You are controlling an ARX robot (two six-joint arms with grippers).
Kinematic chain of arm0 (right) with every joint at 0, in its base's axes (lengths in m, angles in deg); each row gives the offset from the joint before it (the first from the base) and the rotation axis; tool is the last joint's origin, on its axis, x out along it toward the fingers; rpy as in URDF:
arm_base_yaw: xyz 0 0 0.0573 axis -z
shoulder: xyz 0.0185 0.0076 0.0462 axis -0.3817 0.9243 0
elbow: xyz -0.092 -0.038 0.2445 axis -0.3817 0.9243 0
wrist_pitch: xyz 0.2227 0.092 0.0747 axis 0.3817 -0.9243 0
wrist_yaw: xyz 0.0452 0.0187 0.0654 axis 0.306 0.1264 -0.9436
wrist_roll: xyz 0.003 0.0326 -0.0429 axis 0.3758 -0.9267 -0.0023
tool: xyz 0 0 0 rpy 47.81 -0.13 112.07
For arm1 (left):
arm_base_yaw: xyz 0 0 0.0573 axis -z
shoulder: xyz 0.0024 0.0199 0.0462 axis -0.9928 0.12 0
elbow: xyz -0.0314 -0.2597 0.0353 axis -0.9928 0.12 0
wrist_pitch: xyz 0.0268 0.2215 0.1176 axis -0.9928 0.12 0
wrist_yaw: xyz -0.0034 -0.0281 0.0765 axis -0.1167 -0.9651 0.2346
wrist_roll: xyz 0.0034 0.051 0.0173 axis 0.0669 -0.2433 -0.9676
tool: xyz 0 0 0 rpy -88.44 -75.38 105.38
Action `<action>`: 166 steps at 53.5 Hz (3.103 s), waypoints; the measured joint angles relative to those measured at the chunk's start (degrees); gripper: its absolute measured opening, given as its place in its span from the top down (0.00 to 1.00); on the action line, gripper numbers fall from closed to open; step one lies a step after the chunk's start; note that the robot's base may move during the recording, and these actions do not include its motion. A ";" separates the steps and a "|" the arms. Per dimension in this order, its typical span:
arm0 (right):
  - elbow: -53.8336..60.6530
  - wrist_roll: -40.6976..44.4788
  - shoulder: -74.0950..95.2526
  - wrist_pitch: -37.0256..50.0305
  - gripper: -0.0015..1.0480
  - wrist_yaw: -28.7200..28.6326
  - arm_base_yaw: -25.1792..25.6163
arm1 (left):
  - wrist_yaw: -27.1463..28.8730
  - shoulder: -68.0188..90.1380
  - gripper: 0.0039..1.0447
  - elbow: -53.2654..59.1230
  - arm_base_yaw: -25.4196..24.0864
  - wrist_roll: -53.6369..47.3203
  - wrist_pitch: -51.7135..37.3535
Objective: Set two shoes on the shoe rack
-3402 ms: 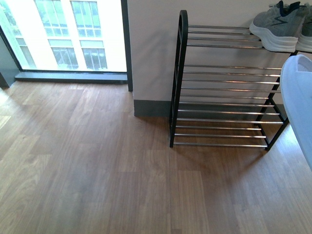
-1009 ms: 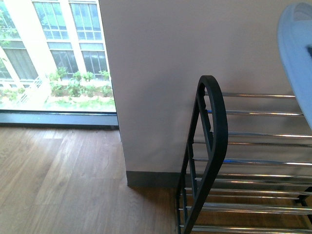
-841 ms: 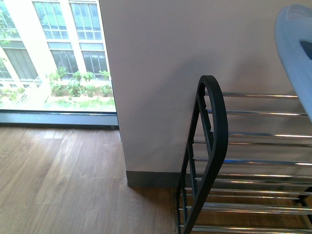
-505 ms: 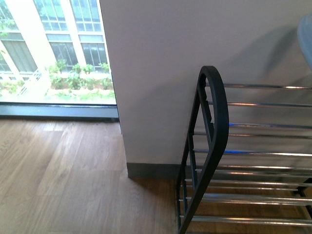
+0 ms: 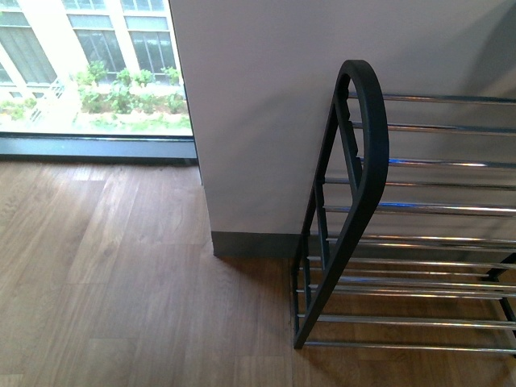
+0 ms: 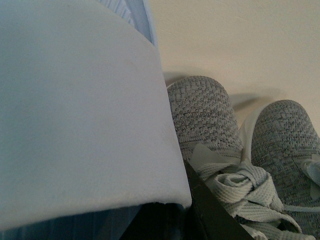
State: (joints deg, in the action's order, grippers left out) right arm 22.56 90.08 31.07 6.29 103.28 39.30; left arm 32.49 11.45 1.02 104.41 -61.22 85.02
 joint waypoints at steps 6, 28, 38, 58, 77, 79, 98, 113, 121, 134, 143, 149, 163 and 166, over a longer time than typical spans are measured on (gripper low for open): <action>-0.22 2.64 0.94 1.31 0.99 1.18 -0.81 | 0.02 0.00 0.99 0.00 0.00 0.00 0.00; 2.56 4.52 -1.90 1.29 0.99 6.25 -6.19 | 0.02 0.00 0.99 0.00 0.00 0.02 0.00; 4.09 6.47 -0.50 4.46 0.99 9.99 -8.85 | 0.02 0.00 0.99 0.00 0.00 0.02 0.00; 0.98 3.61 -0.26 -7.04 0.99 4.74 -9.31 | 0.00 0.00 0.99 0.00 0.00 0.02 0.00; -1.57 5.81 -4.79 -16.31 0.99 -0.44 -7.50 | 0.00 0.00 0.99 0.00 0.00 0.02 0.00; -1.57 6.71 -5.31 -17.14 0.99 -1.25 -7.37 | 0.00 0.00 0.99 0.00 0.00 0.04 0.00; -0.24 12.20 -6.54 -15.67 0.99 0.52 -4.85 | 0.00 0.00 0.99 0.00 0.00 0.04 0.00; 0.83 9.75 -2.38 -10.32 0.99 3.30 -4.17 | 0.02 0.00 0.99 0.00 0.00 0.04 0.00; 1.31 8.63 -1.99 -8.90 0.99 3.28 -4.00 | 0.00 0.00 0.99 0.00 0.00 0.04 0.00; 1.53 8.22 -2.32 -7.61 0.58 2.54 -3.26 | 0.00 0.00 0.99 0.00 0.00 0.04 0.00; 2.43 6.32 -7.43 -10.64 0.26 -2.01 -2.78 | 0.02 0.00 0.99 0.00 0.00 0.04 0.00; 3.98 4.39 -12.35 -12.59 0.08 -5.60 -2.10 | 0.00 0.00 0.99 0.00 0.00 0.04 0.00; 8.59 -0.92 -22.91 -13.86 0.09 -14.80 0.26 | 0.00 0.00 0.99 0.00 0.00 0.04 0.00; 9.60 -2.23 -25.03 -13.33 0.09 -16.90 0.63 | 0.00 0.00 0.99 0.00 0.00 0.04 0.00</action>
State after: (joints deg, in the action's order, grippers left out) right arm 32.15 87.85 6.05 -7.04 86.39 39.94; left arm 32.49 11.45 1.02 104.41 -61.17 85.02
